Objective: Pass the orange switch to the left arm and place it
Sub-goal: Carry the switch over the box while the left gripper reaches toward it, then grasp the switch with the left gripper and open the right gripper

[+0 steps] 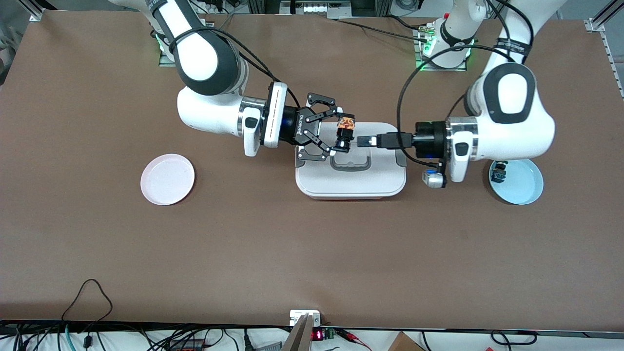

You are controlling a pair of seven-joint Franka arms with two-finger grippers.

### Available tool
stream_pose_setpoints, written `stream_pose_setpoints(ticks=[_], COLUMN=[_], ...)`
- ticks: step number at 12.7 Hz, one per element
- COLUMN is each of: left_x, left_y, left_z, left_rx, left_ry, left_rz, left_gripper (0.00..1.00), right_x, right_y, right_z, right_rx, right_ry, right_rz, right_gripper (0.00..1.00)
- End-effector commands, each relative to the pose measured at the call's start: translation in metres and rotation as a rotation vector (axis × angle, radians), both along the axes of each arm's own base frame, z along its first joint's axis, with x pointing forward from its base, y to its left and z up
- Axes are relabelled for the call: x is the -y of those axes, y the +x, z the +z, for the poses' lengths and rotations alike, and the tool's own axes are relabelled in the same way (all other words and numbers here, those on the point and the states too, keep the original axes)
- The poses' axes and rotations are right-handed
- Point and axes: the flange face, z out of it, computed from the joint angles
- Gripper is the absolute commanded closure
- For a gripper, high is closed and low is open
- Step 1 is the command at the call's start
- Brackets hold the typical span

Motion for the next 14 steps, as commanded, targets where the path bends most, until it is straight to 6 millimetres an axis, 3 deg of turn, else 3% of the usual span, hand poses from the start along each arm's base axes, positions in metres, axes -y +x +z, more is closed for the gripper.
stream_pose_setpoints(ticks=[1,2,5,7,11,12,13,14], left_x=[0.0105,0.0091,0.0105,0.0045,0.0016,0.0017,0.0013,0.0019], left_y=[-0.0110,-0.0123,-0.0179,-0.0144,-0.0155,-0.0162,-0.0167,-0.0171], left_z=[0.0093,0.0091,0.0099,0.0046,0.0051,0.0066,0.0076,0.0085], left_rx=[-0.009,-0.009,0.007,0.051,0.072,0.076,0.078,0.078], left_ry=[-0.052,-0.051,-0.046,-0.047,-0.046,-0.041,-0.043,-0.046], left_rz=[0.024,0.023,0.016,0.016,0.010,0.005,0.001,-0.004], left_gripper=[0.00,0.05,0.47,0.66,0.87,0.89,0.90,0.91], right_x=[-0.0045,-0.0076,-0.0075,-0.0075,-0.0097,-0.0119,-0.0108,-0.0045], right_y=[0.0031,0.0003,0.0004,0.0004,-0.0004,-0.0024,-0.0016,0.0036], right_z=[0.0026,0.0018,0.0018,0.0018,-0.0039,-0.0044,-0.0049,-0.0029], right_rx=[0.006,0.005,0.003,0.003,-0.020,-0.017,-0.006,-0.018], right_ry=[-0.002,-0.003,-0.002,-0.002,-0.010,-0.018,-0.025,-0.023], right_rz=[-0.014,-0.008,-0.010,-0.010,-0.007,-0.009,-0.017,-0.028], right_gripper=[1.00,1.00,1.00,1.00,1.00,0.94,0.62,0.01])
